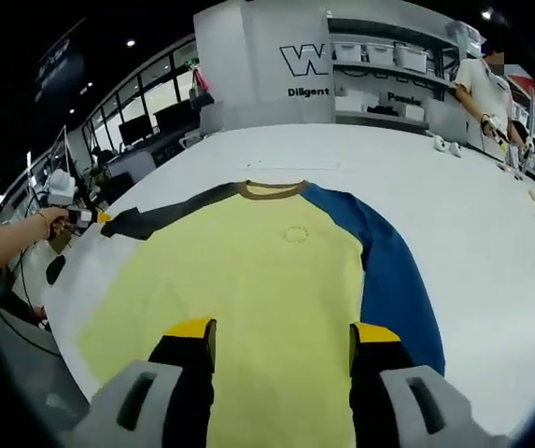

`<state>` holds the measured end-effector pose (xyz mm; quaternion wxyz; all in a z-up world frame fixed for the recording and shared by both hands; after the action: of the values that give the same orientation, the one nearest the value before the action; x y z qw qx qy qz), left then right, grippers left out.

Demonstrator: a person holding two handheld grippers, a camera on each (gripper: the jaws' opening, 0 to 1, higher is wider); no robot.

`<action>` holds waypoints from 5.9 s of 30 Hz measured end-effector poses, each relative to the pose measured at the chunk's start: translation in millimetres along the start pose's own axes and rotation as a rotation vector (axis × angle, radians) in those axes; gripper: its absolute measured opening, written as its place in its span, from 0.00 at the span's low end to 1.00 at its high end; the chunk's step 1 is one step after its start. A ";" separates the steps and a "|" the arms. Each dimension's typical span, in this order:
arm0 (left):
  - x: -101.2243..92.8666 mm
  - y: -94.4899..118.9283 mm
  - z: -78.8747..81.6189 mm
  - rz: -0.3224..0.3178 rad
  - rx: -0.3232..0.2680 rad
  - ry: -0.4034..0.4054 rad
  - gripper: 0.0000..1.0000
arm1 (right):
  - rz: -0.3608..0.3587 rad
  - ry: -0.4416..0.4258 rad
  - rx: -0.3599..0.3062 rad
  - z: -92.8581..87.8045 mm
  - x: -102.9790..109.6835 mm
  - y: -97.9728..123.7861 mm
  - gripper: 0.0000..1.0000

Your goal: Fold the garment on the visible template until the final outline fits inside the template.

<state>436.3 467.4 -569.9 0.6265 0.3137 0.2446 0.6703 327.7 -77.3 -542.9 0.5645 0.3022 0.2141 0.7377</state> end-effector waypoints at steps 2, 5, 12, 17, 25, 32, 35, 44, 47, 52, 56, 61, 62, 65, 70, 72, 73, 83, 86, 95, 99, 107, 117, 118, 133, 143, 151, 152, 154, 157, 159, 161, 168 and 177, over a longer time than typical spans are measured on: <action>2.2 0.6 -3.0 -0.001 0.007 0.003 0.36 | -0.002 -0.001 -0.004 0.0 0.1 0.1 0.55; -1.6 8.0 -6.1 -0.011 -0.011 -0.035 0.34 | -0.006 -0.004 -0.003 -0.5 0.8 0.0 0.55; 1.3 12.3 -12.8 -0.021 -0.035 -0.078 0.29 | -0.006 -0.001 0.003 -1.3 3.3 0.0 0.54; -2.9 6.8 -18.3 -0.064 0.014 -0.065 0.29 | -0.012 0.000 0.006 -1.7 2.8 -0.1 0.53; -6.8 1.4 -11.9 -0.100 0.010 -0.083 0.15 | -0.033 -0.004 0.008 -4.4 0.2 2.9 0.51; -3.6 3.8 -1.1 -0.060 -0.001 -0.146 0.05 | -0.039 -0.009 0.010 -5.9 0.4 4.1 0.50; 3.3 12.4 13.3 -0.002 -0.054 -0.214 0.05 | -0.038 -0.011 0.011 -6.5 0.4 4.6 0.50; 3.5 54.8 62.0 0.125 -0.218 -0.431 0.04 | -0.015 0.000 -0.001 -2.5 7.7 5.1 0.49; -11.0 67.1 75.2 0.142 -0.277 -0.551 0.04 | -0.005 -0.008 -0.009 -1.1 9.8 5.5 0.49; -47.8 76.1 92.6 0.104 -0.362 -0.622 0.05 | -0.001 0.013 -0.003 -1.5 12.7 5.9 0.48; -79.7 80.4 107.1 0.055 -0.424 -0.661 0.05 | 0.008 0.004 -0.002 -1.5 13.7 6.1 0.48; -122.0 85.2 125.2 0.012 -0.498 -0.712 0.05 | -0.006 0.019 -0.004 -1.5 11.5 7.6 0.49; -129.6 85.3 127.5 -0.006 -0.512 -0.700 0.05 | -0.008 0.027 -0.004 -1.6 11.5 8.1 0.48; -150.8 85.4 132.8 -0.022 -0.522 -0.713 0.05 | -0.002 0.015 -0.004 -2.5 11.3 9.2 0.49; -186.7 84.6 139.3 -0.084 -0.550 -0.711 0.05 | -0.002 -0.002 -0.007 -3.1 7.9 11.4 0.49; -200.2 81.5 138.9 -0.131 -0.544 -0.712 0.05 | -0.004 -0.010 -0.009 -3.1 5.4 12.6 0.49; -204.9 79.6 138.2 -0.142 -0.536 -0.707 0.05 | -0.005 -0.013 -0.009 -3.1 4.4 13.1 0.49; -263.8 72.4 138.2 -0.224 -0.535 -0.722 0.05 | -0.017 -0.047 -0.008 -6.7 -5.3 17.4 0.49; -285.8 72.7 136.2 -0.263 -0.543 -0.749 0.05 | -0.020 -0.047 -0.008 -7.6 -6.8 18.4 0.49; -327.6 70.9 128.3 -0.332 -0.544 -0.780 0.05 | -0.035 -0.049 -0.005 -9.8 -13.4 19.6 0.50; -356.2 62.0 116.5 -0.386 -0.528 -0.794 0.05 | -0.049 -0.058 0.006 -15.0 -20.9 18.1 0.50; -383.4 49.8 98.0 -0.451 -0.493 -0.853 0.05 | -0.063 -0.074 0.011 -19.5 -30.2 16.3 0.50; -397.3 43.4 88.3 -0.499 -0.485 -0.854 0.06 | -0.065 -0.076 0.011 -19.6 -34.7 10.9 0.50; -397.8 43.7 87.9 -0.508 -0.483 -0.842 0.06 | -0.065 -0.075 0.011 -19.3 -34.6 10.4 0.50; -361.4 50.4 98.4 -0.557 -0.374 -0.547 0.47 | -0.020 -0.037 -0.068 18.8 -22.7 0.5 0.50; -324.1 52.9 101.1 -0.493 -0.348 -0.455 0.73 | 0.039 -0.008 -0.105 54.3 -13.2 -22.5 0.49; -295.6 50.3 91.1 -0.441 -0.289 -0.373 0.79 | 0.088 -0.002 -0.114 76.6 -7.8 -43.5 0.48; -290.6 50.4 90.3 -0.432 -0.288 -0.372 0.79 | 0.105 0.006 -0.099 78.5 -5.8 -47.1 0.47; -281.6 50.5 89.0 -0.405 -0.278 -0.362 0.78 | 0.110 0.020 -0.095 82.0 -4.1 -52.3 0.47; -261.5 47.4 84.0 -0.350 -0.245 -0.281 0.76 | 0.126 0.053 -0.079 88.1 -1.3 -62.7 0.46; -252.5 43.8 77.8 -0.344 -0.214 -0.260 0.75 | 0.133 0.065 -0.069 90.9 0.2 -68.1 0.45; -244.2 40.1 71.4 -0.321 -0.188 -0.262 0.72 | 0.147 0.065 -0.065 95.0 1.5 -75.3 0.45; -230.2 31.2 57.8 -0.335 -0.149 -0.203 0.63 | 0.180 0.066 -0.047 110.3 9.3 -95.5 0.43; -217.3 16.0 37.5 -0.328 -0.091 -0.177 0.54 | 0.192 0.113 -0.002 116.7 9.0 -136.8 0.42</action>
<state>456.5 247.6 -557.5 0.7599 0.2987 0.2057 0.5394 502.6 -34.6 -546.2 0.4788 0.2787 0.2149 0.8043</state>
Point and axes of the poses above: the point that each gripper's makers call its tool centre point, and the gripper's own axes: y roughly backward along the fingers, x roughly to its left, z roughly out of its top, the point moved 7 cm from there along y, roughly backward along the fingers, and after that the axes turned 7 degrees about -y, right-handed, at the moved point
